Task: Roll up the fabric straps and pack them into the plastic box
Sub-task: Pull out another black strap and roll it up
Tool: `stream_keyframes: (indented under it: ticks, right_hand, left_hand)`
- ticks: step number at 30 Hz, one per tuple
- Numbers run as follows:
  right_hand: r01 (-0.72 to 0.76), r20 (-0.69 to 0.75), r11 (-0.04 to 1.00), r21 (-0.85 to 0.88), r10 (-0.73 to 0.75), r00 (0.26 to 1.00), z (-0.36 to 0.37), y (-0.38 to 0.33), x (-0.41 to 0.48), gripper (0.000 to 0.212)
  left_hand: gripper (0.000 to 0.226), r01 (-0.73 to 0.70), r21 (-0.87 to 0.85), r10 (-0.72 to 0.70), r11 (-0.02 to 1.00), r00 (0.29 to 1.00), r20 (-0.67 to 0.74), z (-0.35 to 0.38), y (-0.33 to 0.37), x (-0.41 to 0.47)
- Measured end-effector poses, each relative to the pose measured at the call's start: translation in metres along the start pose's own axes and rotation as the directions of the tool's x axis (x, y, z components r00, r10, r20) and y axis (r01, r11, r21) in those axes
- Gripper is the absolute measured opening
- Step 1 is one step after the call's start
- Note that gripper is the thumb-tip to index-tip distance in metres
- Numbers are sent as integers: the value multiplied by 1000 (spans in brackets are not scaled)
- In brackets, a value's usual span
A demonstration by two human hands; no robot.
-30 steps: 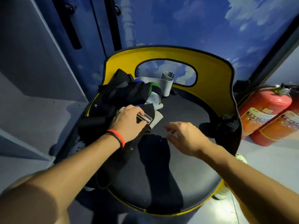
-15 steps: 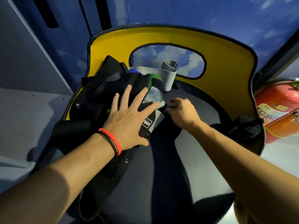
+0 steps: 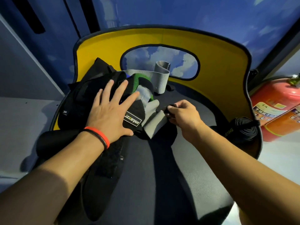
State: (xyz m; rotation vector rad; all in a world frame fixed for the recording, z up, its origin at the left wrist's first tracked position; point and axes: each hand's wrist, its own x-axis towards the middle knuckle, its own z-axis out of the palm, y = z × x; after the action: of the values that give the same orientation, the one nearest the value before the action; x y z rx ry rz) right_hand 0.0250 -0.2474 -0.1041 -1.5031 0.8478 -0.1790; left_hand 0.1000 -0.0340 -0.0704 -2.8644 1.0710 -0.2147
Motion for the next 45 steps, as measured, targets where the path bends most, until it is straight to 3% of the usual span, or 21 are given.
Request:
stream_keyframes:
  ticks: [5,6,11,14,16,18,22,25,31,35,39,42,45]
  right_hand:
    - [-106,46,902,419,95,994,-45,-4,-27,16]
    - [-118,48,910,398,108,993,-53,-2,-31,15]
    - [-99,40,995,-32,100,994,-75,10,-42,12]
    - [-37,255,979,-200,88,963,-71,3,-43,7]
    - [16,376,972,-233,75,924,-59,-5,-43,17]
    - [93,325,968,-233,-12,946,-40,-11,-37,26]
    - [198,84,954,-225,-184,979,-7,-13,-5,13]
    - [222,65,961,-165,-214,975,10,-16,12,8]
    - [98,237,995,-29,-88,968,38,-20,24,50]
    - [41,336,993,107,-75,939,34,-19,21,64]
    - [112,467,991,79,-136,874,23,-20,19,75]
    - [175,462,984,29,-168,871,18,-18,10,73]
    - [302,428,953,15,-279,860,18,-16,-5,67]
  left_hand:
    - [132,28,10,-28,1000,1000,-8,-1,1,5]
    - [132,29,10,-29,1000,1000,-9,-1,1,4]
    - [127,36,2,-36,999,999,-25,-5,3,4]
    - [128,53,-18,-54,998,998,-24,-8,4,2]
    - [130,60,-35,-61,998,998,-12,-10,5,0]
    - [130,52,-39,-52,998,999,-4,-10,5,0]
    - [134,30,-68,-28,997,999,28,-8,5,2]
    - [136,-7,-86,12,996,998,60,-3,4,0]
    - [136,-73,-137,78,988,996,36,1,2,-7]
    - [147,-5,-213,8,977,1000,12,-5,-4,-6]
    - [150,8,-223,-5,975,1000,14,-5,-3,-2]
    - [137,21,-207,-19,978,1000,9,-2,0,-1]
    - [101,16,-324,-45,946,996,-81,11,-6,2]
